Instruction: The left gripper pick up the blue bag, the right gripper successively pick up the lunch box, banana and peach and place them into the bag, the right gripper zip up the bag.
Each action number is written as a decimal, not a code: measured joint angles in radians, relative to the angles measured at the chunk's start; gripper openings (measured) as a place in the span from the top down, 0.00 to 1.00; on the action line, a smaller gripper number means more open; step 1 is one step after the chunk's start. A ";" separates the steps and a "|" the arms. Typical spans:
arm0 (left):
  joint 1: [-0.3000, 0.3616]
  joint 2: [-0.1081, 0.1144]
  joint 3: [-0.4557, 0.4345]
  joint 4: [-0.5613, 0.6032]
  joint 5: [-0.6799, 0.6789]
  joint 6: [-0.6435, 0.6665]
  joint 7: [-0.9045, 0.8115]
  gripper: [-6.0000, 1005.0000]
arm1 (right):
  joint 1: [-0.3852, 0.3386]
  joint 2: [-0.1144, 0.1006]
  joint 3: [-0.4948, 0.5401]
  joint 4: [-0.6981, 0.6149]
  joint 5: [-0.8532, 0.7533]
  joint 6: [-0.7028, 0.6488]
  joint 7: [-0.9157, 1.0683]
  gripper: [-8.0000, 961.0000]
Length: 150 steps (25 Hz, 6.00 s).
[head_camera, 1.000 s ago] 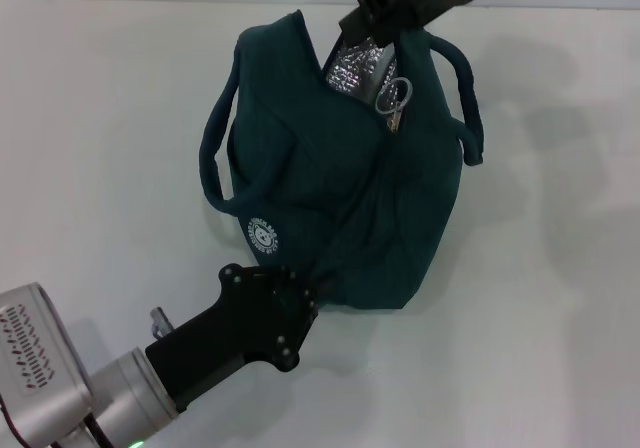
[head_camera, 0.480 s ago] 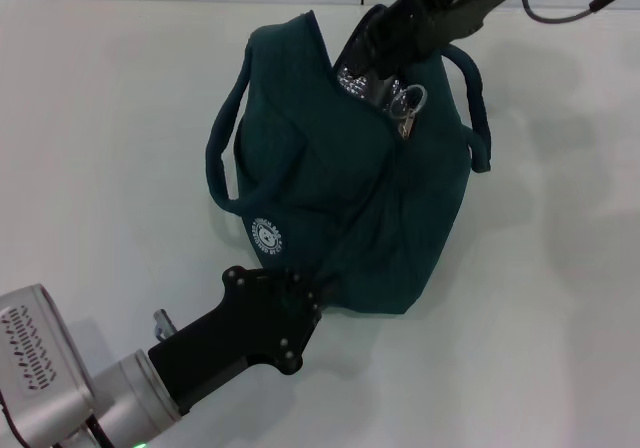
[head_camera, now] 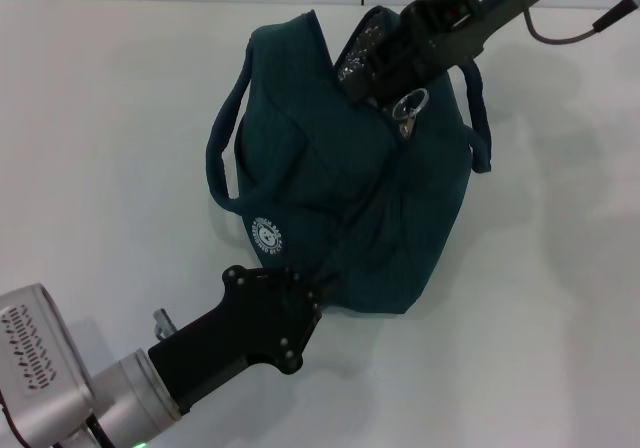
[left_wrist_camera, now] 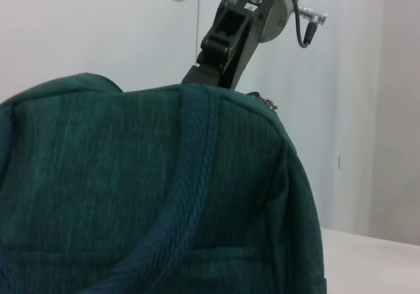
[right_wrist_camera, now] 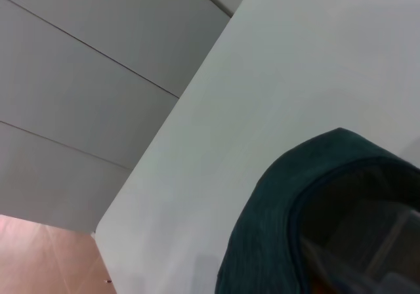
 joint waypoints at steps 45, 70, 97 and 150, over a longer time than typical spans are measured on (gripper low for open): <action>-0.003 0.000 -0.001 -0.003 0.000 0.026 0.000 0.95 | -0.078 -0.034 0.046 -0.028 0.002 -0.126 0.092 0.88; -0.012 0.000 -0.005 -0.003 -0.002 0.038 0.002 0.96 | -0.144 -0.035 0.123 -0.112 0.014 -0.316 0.106 0.98; -0.014 0.000 -0.024 0.000 -0.013 0.040 0.001 0.95 | -0.646 0.124 0.254 -0.377 0.236 -0.369 -0.647 0.86; -0.006 0.000 -0.027 0.006 -0.014 0.030 0.015 0.96 | -0.705 0.202 -0.286 -0.028 0.925 0.165 -1.379 0.56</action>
